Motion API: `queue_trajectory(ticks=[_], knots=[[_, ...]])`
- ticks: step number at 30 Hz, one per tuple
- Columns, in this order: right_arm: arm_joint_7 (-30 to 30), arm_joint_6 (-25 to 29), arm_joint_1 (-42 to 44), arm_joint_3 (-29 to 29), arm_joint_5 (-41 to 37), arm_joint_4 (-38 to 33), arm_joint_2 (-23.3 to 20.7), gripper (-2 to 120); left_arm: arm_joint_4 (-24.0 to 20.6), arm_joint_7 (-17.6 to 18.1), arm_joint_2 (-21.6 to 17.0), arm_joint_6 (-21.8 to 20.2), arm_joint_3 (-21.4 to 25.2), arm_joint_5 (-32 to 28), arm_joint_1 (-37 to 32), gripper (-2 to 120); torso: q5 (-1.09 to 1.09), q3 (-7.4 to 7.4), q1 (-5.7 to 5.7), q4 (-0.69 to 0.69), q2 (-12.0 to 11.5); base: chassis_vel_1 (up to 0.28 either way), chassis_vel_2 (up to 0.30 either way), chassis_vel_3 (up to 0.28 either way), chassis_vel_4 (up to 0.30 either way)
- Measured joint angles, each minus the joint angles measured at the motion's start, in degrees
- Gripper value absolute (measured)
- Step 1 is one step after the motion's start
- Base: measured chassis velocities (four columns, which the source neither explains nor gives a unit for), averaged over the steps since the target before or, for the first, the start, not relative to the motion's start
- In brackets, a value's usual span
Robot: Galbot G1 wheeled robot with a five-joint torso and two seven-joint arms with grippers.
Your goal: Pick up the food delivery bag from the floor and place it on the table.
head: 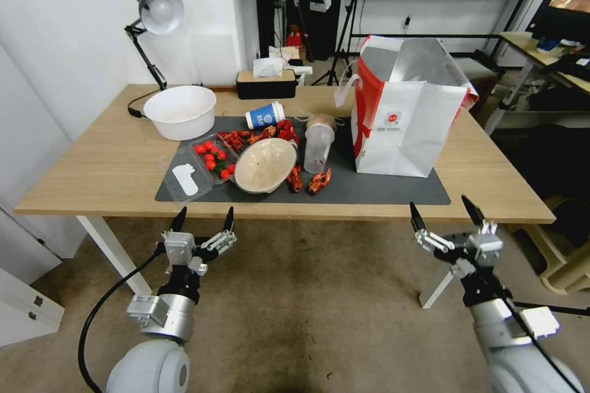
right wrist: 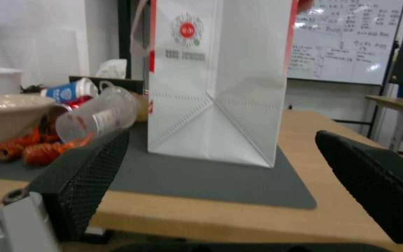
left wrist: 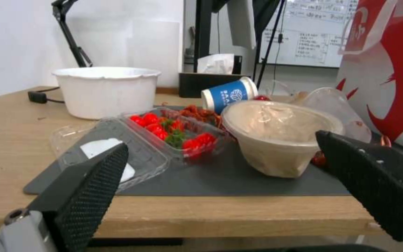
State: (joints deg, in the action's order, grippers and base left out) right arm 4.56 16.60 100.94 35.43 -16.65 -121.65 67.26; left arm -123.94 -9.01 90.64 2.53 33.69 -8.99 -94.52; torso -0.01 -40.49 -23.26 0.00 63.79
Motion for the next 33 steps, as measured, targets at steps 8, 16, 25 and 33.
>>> queue_trajectory(ticks=[8, 16, 25, 33], knots=[[0.88, 0.96, -0.11, -2.03, 1.15, 3.61, 1.49, 100, 0.23, -0.01, -0.07, 0.37, 0.14, -0.03, -0.07, 100, 0.01, -0.01, 0.0, 0.0, 0.0, 0.0, 0.0, 0.0, 0.0], [1.04, 0.71, -0.8, -2.52, 1.12, 4.42, 1.73, 100, 0.37, -0.13, -0.04, 0.78, 0.2, -0.04, -0.12, 100, 0.01, -0.01, 0.0, 0.0, -0.01, 0.0, 0.0, 0.0, 0.0], [1.11, 0.45, -0.97, -2.45, 0.92, 4.7, 1.7, 100, 0.43, -0.24, -0.06, 0.88, 0.19, -0.04, -0.16, 100, 0.01, -0.01, 0.0, 0.0, -0.01, 0.0, 0.0, 0.0, 0.0], [1.03, -0.04, -1.3, -2.42, 0.9, 4.41, 1.97, 100, 0.41, -0.32, -0.08, 1.04, 0.26, -0.02, -0.33, 100, 0.01, -0.01, 0.0, 0.0, 0.0, 0.0, 0.0, 0.0, 0.0]])
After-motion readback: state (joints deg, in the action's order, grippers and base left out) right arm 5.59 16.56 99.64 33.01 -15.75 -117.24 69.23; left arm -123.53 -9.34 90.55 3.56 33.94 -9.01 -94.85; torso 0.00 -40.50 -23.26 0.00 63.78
